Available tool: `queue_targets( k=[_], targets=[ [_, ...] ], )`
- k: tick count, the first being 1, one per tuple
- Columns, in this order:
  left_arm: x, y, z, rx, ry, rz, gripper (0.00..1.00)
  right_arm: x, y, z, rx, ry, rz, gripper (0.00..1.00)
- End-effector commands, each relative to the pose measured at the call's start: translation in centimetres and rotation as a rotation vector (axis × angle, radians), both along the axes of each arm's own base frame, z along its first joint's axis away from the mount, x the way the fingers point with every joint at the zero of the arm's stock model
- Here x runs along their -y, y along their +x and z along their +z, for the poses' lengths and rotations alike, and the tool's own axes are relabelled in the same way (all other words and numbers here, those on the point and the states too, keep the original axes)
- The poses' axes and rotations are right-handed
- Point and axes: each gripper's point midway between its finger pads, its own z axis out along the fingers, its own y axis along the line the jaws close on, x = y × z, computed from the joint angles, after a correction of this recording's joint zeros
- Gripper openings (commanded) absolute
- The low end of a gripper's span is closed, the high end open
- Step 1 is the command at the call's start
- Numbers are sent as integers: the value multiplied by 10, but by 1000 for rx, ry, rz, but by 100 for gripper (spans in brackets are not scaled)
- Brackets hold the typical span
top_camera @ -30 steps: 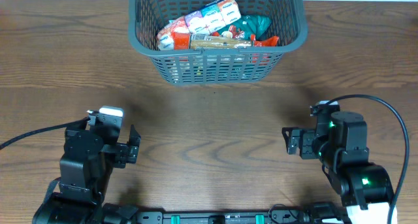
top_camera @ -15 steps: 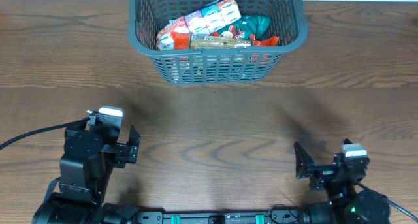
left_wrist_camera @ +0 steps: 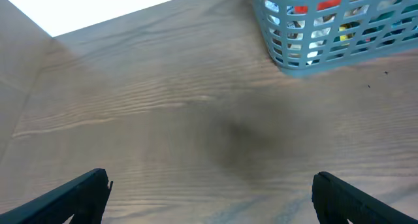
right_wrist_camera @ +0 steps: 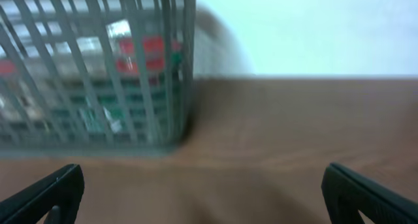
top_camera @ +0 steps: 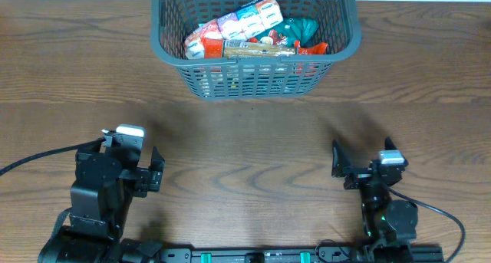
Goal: Pack container
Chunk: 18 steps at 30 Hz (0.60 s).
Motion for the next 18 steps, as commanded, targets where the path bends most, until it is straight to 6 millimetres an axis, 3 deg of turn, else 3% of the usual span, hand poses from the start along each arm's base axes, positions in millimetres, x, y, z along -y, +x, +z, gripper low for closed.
queue_targets(
  k=[1, 18],
  targets=[
    [-1, 0, -2, -3, -2, 10, 99, -1, 0, 2, 13, -20, 3, 99],
    [-1, 0, -2, -3, -2, 10, 99, -2, 0, 2, 14, -11, 11, 99]
  ],
)
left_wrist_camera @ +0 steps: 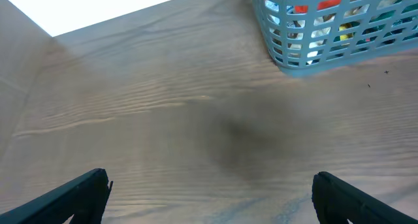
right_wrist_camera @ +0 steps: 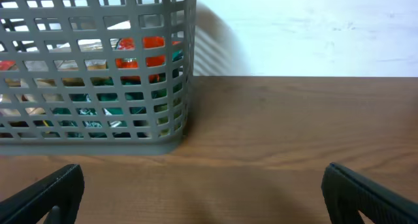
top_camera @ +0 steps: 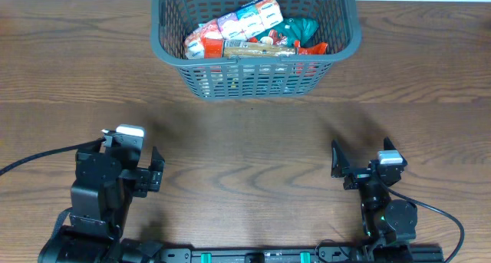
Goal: Pack container
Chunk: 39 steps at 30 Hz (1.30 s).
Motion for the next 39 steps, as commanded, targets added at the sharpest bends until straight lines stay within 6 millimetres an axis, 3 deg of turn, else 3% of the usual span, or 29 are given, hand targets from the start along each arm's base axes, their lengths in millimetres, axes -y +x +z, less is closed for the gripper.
queue_targets(
  k=[1, 18, 23, 27, 33, 39],
  targets=[
    [-1, 0, -2, -2, -2, 10, 99, -2, 0, 0, 4, -8, 10, 99],
    [-2, -4, -6, -21, -7, 14, 99, -2, 0, 0, 4, -8, 10, 99],
    [2, -27, -22, -53, -230, 99, 99, -2, 0, 0, 4, -8, 10, 99],
    [-2, -28, -25, 89, -354, 154, 99, -2, 0, 0, 4, -8, 10, 99],
    [0, -2, -11, 437, -426, 108, 99, -2, 0, 0, 4, -8, 10, 99],
    [1, 17, -34, 584, -455, 91, 98, -2, 0, 0, 4, -7, 10, 99]
  ],
)
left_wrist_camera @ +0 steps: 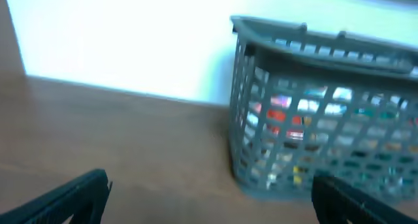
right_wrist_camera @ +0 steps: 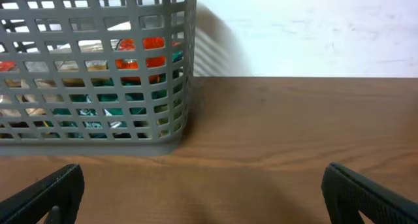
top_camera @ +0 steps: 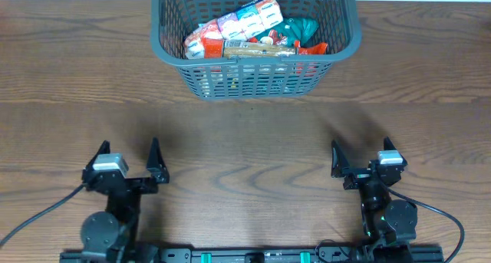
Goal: Pack container
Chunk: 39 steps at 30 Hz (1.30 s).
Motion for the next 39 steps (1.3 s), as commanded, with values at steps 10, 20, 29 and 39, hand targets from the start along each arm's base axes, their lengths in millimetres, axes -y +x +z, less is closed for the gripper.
queue_targets(
  k=[10, 20, 29, 39],
  targets=[
    [15, 15, -70, -60, 121, -82, 99, -2, 0, -1, 1, -8, 9, 99],
    [42, 9, -82, -89, 206, -267, 98, -2, 0, -1, 1, -8, 9, 99],
    [55, 5, -79, -59, 249, -357, 98, -2, 0, -1, 1, -8, 9, 99],
    [39, 11, -92, -125, 256, -265, 99, -2, 0, -1, 1, -8, 9, 99]
  ],
)
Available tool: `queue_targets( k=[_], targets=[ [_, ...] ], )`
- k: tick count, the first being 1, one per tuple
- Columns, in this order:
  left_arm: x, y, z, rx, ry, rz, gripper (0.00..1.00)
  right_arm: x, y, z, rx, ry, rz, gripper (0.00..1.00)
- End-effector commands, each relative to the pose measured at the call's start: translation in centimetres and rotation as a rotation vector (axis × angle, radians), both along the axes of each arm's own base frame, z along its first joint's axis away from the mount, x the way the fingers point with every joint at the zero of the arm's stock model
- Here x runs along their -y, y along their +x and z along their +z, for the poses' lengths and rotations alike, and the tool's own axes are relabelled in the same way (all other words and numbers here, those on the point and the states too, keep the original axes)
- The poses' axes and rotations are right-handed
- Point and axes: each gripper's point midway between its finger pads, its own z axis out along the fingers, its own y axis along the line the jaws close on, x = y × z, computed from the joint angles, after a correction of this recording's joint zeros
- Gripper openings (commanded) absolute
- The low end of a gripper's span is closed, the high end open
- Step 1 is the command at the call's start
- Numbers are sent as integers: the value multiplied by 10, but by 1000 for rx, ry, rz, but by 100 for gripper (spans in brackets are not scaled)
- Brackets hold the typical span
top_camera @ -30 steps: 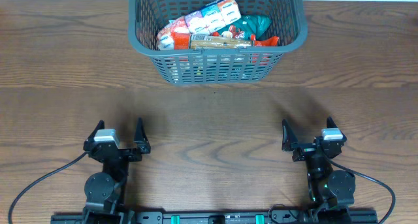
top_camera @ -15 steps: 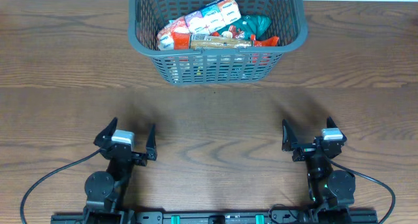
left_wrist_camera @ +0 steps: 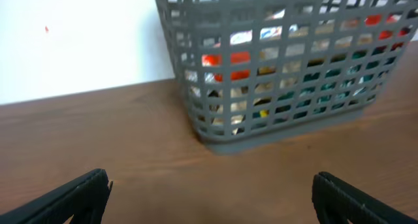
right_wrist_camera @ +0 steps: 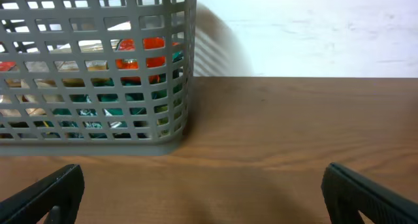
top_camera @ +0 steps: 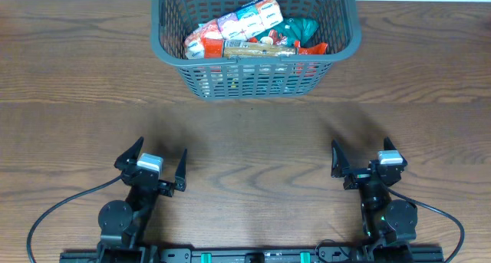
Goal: Pack container
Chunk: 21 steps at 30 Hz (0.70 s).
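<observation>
A grey plastic basket [top_camera: 173, 52] stands at the far middle of the wooden table, holding several snack packets [top_camera: 249, 29], some red, green and white. The left wrist view shows the basket [left_wrist_camera: 215, 139] from the side, and so does the right wrist view, basket [right_wrist_camera: 176, 136]. My left gripper [top_camera: 156, 157] is low at the near left, open and empty, pointing toward the basket. At the near right sits my right gripper [top_camera: 360, 152], open and empty too. Both are far from the basket.
The wooden table [top_camera: 253, 133] stretches between the grippers and the basket. A white wall [right_wrist_camera: 313, 28] rises behind the table's far edge. Black cables [top_camera: 46, 213] run from the arm bases at the near edge.
The left arm has shifted right and turned, so its camera now faces the basket's near left corner more squarely. The right arm has not moved.
At first the left arm was raised, looking down at the table, with the right arm low at the near right. By 1.3 s ago the left arm was folded low, facing the basket. Now it sits further right. Both grippers stayed open; the basket's contents are unchanged.
</observation>
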Motion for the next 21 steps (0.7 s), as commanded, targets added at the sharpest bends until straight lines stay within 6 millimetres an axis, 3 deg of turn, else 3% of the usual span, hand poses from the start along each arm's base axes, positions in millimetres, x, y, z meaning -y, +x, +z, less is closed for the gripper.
queue_targets(
  k=[1, 11, 21],
  targets=[
    [-6, 1, -25, -78, 32, 28, 99, -2, 0, -1, 1, -8, 9, 99],
    [-6, 0, -11, -26, -4, 31, 99, -2, 0, -1, 2, -7, 9, 99],
    [-5, 0, -12, -29, -11, 29, 99, -2, 0, -1, 1, -7, 9, 99]
  ],
)
